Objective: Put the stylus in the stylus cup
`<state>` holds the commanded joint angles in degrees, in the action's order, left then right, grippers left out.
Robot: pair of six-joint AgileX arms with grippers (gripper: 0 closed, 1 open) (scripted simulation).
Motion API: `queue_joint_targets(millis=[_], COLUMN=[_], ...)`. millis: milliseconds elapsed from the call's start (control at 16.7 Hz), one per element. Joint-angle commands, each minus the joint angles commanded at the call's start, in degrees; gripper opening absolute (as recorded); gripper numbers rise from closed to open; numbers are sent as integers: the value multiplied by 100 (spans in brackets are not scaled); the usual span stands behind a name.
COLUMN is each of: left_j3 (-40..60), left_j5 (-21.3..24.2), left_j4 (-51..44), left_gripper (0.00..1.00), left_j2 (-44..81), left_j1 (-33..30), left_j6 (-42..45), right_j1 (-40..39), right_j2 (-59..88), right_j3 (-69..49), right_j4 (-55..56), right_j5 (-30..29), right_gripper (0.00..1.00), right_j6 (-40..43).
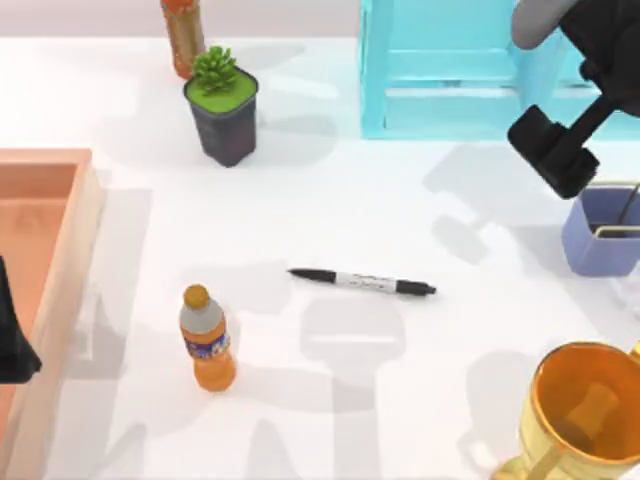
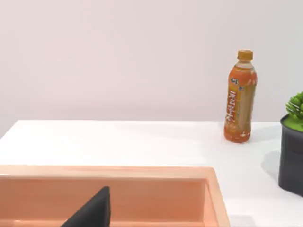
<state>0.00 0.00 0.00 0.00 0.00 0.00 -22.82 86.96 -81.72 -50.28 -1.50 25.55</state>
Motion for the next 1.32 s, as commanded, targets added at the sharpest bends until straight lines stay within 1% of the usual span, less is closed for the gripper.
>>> queue_joint_targets(millis=[360, 540, 660, 900, 1200, 1320], left_j3=[0, 0, 0, 0, 0, 0], left_j5=[0, 0, 0, 0, 0, 0], left_j4=[0, 0, 0, 0, 0, 0], left_gripper=[100, 100, 100, 100, 100, 100], left_j2=[0, 0, 0, 0, 0, 0], left_j1=[0, 0, 0, 0, 0, 0], left_j6=[0, 0, 0, 0, 0, 0], right_j1=[-867, -1193, -1346, -1466, -1440, -1450], right_j2=[3042, 4161, 4681, 5085, 5083, 5110], right_j3=[-2664, -3636, -4086, -4436, -4404, -4195], right_j4=[-1779, -2436, -2741, -2978, -2948, -2735], right_j5=[-29, -37, -40, -43, -42, -43], right_gripper=[100, 100, 100, 100, 100, 100], right_j6=[880, 1209, 1363, 1483, 1480, 1492])
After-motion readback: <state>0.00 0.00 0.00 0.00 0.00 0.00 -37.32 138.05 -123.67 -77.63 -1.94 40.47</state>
